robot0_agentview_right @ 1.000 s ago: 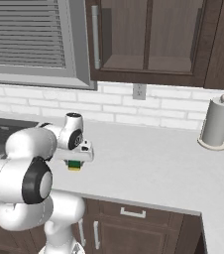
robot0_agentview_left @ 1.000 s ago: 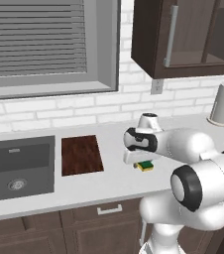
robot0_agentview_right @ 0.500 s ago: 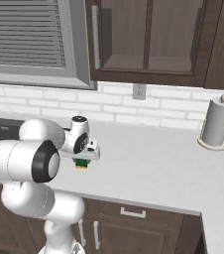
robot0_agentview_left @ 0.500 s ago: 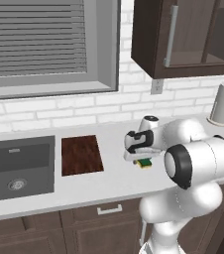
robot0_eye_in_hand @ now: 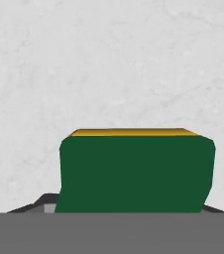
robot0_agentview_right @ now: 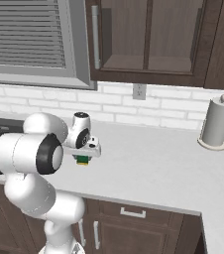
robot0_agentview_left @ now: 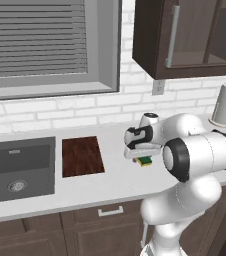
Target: Pick up the sponge from the counter and clean the cutting board by briefly scrubbing or pressing down on the cutting board. Once finished, release the sponge.
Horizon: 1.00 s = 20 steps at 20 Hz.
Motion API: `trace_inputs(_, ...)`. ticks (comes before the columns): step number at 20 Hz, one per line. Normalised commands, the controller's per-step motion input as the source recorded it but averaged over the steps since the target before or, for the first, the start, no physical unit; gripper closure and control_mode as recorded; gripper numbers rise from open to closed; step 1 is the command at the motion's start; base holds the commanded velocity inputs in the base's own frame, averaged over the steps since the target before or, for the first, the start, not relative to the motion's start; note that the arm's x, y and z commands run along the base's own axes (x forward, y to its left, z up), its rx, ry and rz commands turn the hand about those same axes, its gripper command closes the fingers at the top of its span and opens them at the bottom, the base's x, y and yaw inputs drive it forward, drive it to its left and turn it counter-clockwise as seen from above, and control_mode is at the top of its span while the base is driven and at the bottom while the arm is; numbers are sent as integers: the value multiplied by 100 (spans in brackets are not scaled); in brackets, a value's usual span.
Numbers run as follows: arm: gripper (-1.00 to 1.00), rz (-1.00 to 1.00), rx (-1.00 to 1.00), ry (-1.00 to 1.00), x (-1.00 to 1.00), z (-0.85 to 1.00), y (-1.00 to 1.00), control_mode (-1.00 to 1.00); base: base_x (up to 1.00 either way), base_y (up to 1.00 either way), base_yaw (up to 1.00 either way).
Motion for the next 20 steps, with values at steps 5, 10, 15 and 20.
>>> trace_inputs(5,-100,0,0,0,-4,4,0,-100,0,0,0)
trace_inputs(10,-100,0,0,0,-14,15,0,-100,0,0,0)
trace_inputs(15,-100,-2,-1,0,-16,21,0,-100,0,0,0)
trace_inputs(20,-100,-5,-19,0,19,-23,0,-100,0,0,0)
